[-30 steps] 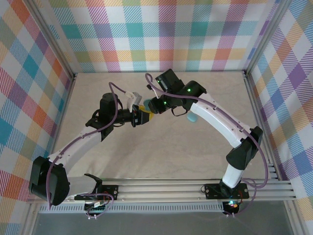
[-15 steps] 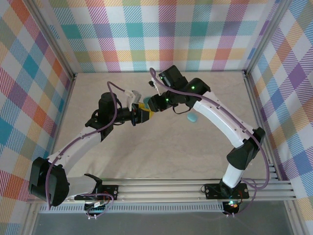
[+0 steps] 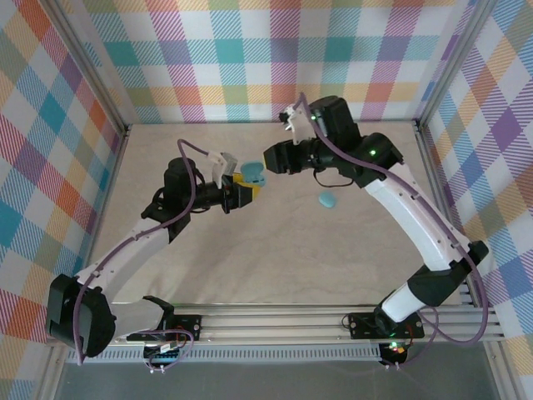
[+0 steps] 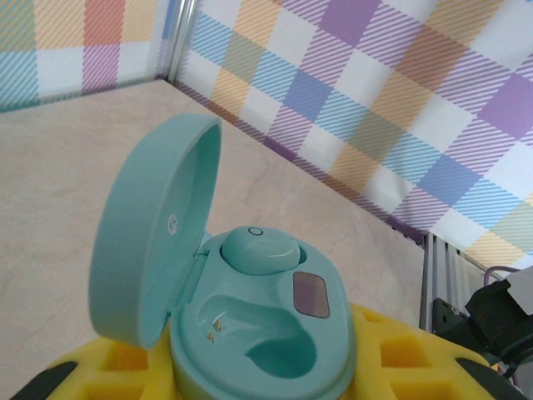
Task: Insert wireless bluetooth earbuds into charging case
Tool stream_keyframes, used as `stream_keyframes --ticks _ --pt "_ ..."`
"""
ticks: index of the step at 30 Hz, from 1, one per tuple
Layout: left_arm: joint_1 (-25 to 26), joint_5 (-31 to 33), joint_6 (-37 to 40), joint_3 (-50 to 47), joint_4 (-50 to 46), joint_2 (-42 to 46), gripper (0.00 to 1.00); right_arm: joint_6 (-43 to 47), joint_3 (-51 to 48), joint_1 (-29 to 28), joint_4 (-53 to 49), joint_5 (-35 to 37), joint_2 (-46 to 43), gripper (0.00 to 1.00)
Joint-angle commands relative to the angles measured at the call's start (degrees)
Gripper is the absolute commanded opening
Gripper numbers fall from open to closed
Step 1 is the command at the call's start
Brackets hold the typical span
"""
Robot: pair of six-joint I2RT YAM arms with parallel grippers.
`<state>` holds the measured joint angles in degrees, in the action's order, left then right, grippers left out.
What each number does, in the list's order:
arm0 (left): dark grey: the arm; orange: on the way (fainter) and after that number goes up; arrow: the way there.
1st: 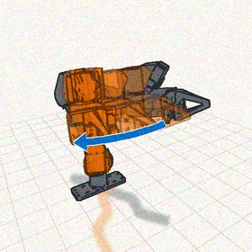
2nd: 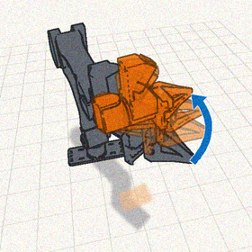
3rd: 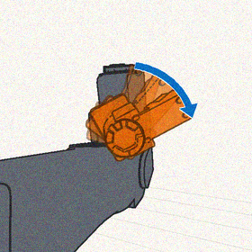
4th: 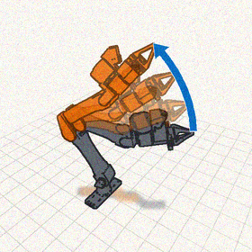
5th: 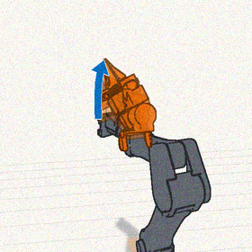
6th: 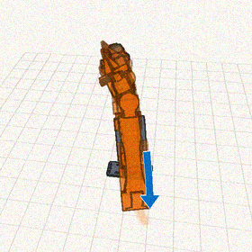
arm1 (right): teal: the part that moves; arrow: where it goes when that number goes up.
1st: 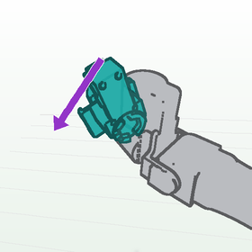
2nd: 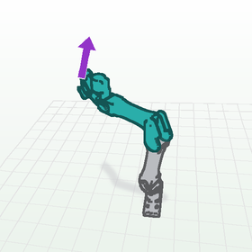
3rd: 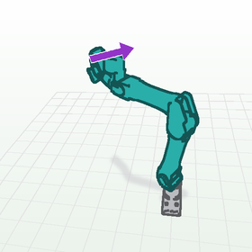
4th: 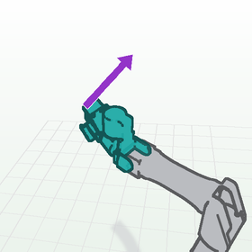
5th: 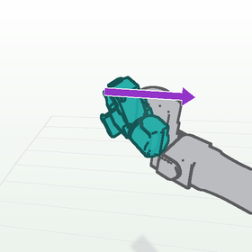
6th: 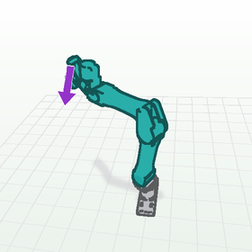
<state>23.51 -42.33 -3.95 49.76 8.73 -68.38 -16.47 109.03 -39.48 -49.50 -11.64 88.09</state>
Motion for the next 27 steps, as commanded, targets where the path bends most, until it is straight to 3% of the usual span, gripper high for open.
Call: stream_keyframes --ticks 1,4,7,13,20,23,27 --pt "-0.3 0.1 -2.1 2.2 0.0 1.4 0.11 -5.7 -1.5 3.9 1.7 -1.5 -1.6 0.43" --pt "-0.3 -0.4 0.1 6.1 -7.0 0.7 0.11 -10.4 -3.7 9.4 1.7 -3.6 -2.5 0.44" --pt "-0.3 0.1 -0.1 6.1 -7.2 1.7 0.11 -12.2 -6.8 13.9 3.0 -6.5 -2.0 0.43" --pt "-0.3 3.6 0.3 5.4 -9.6 5.2 0.11 -14.0 -10.3 15.1 8.5 -8.2 3.4 0.39" --pt "-0.3 7.0 1.9 4.3 -16.7 10.9 0.11 -16.9 -9.6 10.4 16.6 -6.1 15.6 0.37" --pt "-0.4 8.9 2.2 3.0 -18.6 14.0 0.11 -17.0 -3.9 7.6 17.1 -4.9 24.5 0.38" --pt "-0.4 10.5 2.0 1.6 -22.0 16.7 0.11 -14.9 6.3 2.2 17.0 5.0 36.5 0.38"
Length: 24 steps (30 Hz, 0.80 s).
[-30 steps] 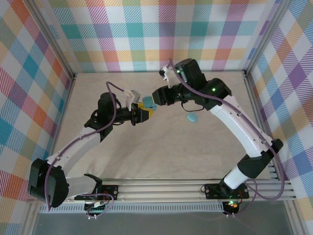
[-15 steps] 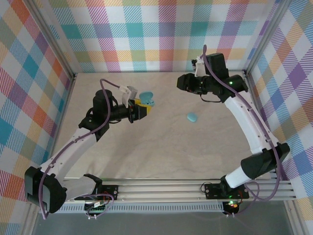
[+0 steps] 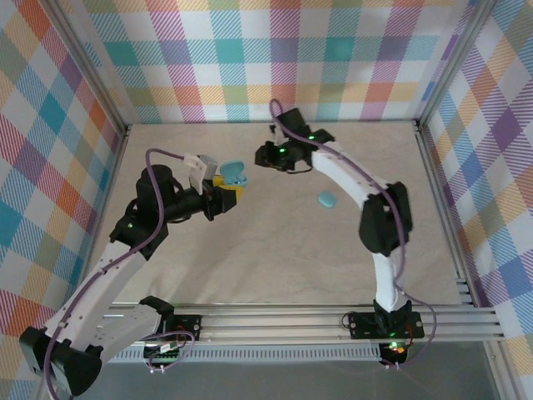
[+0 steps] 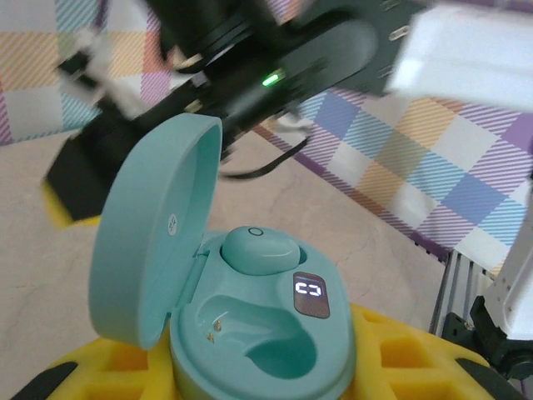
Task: Insert wireless bluetooth earbuds into charging case
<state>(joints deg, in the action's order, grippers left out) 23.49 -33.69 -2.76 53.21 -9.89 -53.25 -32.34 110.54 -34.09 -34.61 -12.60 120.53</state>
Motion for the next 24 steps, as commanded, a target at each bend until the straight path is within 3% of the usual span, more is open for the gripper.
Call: stream_keyframes --ticks 1,7,13,24 --pt "-0.4 1.8 0.4 -2.6 -3.2 2.3 0.11 1.2 7.4 -4.4 2.4 8.0 7.0 0.38" --pt "-0.4 2.5 -1.2 -5.6 -2.9 5.3 0.11 -0.8 22.1 -8.4 5.7 12.2 21.3 0.39" --pt "-0.4 3.0 -1.3 -6.9 -2.9 6.2 0.11 -2.5 29.4 -8.7 11.3 16.3 30.3 0.4" --pt "-0.5 2.3 0.1 -7.1 -0.7 4.5 0.1 -3.2 37.2 -9.0 15.7 15.9 40.5 0.39"
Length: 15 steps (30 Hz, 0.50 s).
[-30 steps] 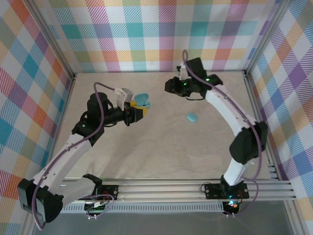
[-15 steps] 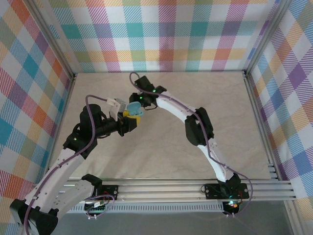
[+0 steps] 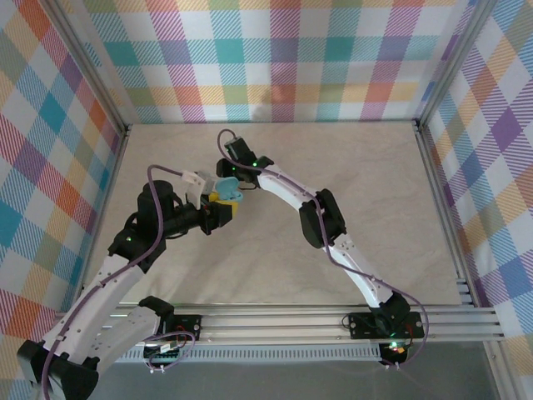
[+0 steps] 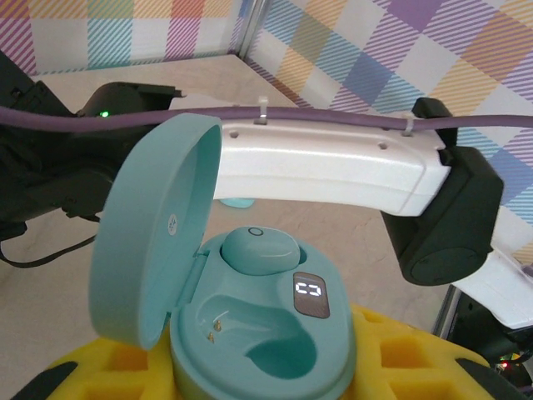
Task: Insert wireless bluetooth earbuds into charging case
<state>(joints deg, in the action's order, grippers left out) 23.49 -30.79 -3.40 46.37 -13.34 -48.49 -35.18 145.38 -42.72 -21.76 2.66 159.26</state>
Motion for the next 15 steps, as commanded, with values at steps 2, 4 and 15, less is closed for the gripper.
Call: stream_keyframes --ticks 2,4,15 --pt "-0.5 -0.9 0.7 -0.2 3.1 -0.7 0.1 0.1 2.9 -0.6 2.6 0.6 2.7 0.39" --pt "-0.5 -1.0 0.7 -0.1 3.0 -1.1 0.1 -0.4 3.2 -1.0 2.0 -0.2 3.0 0.37" --pt "-0.5 -0.4 -0.2 0.3 3.7 -1.5 0.1 1.3 3.4 -4.8 -7.6 4.6 1.8 0.36"
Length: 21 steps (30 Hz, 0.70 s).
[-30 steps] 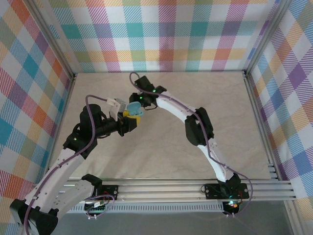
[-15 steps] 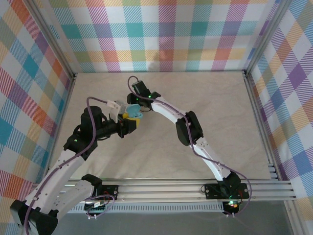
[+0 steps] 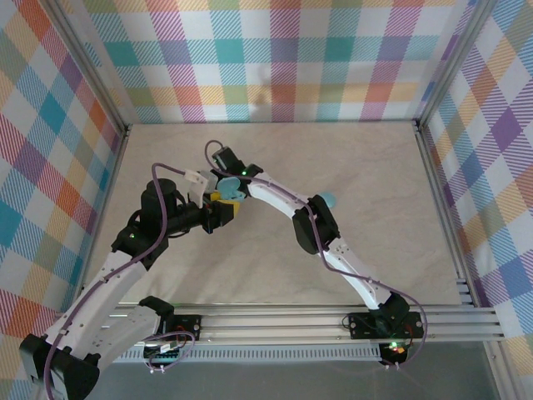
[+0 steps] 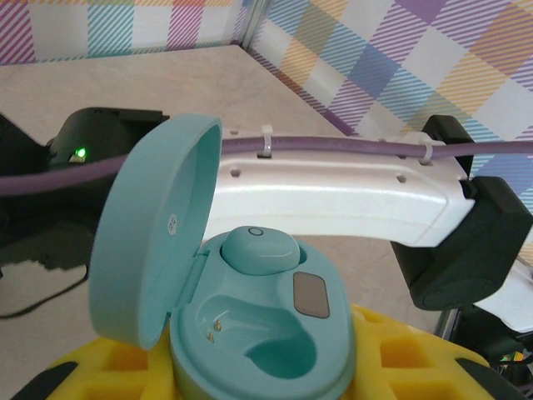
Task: Insert wireless bluetooth earbuds into charging case
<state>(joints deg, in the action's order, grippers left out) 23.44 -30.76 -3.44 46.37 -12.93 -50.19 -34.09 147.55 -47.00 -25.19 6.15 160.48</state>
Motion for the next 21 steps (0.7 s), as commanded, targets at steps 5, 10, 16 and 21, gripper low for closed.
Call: stream_keyframes --ticks 5,10,16,21 --pt "-0.4 -0.1 -0.1 -0.1 2.3 1.7 0.1 0.0 -0.2 -0.5 -7.9 1.5 -0.6 0.35" --pt "-0.5 0.2 -0.7 -0.7 2.4 2.7 0.1 2.1 -9.5 -0.5 -7.2 1.9 -6.7 0.31" --pt "-0.5 0.5 -1.2 -0.9 2.7 3.3 0.1 2.9 -25.9 -0.3 -1.9 -1.6 -15.8 0.21" --pt "-0.4 1.1 -2.1 -1.7 3.3 4.3 0.1 2.5 -37.9 0.9 2.3 -2.4 -23.5 0.18"
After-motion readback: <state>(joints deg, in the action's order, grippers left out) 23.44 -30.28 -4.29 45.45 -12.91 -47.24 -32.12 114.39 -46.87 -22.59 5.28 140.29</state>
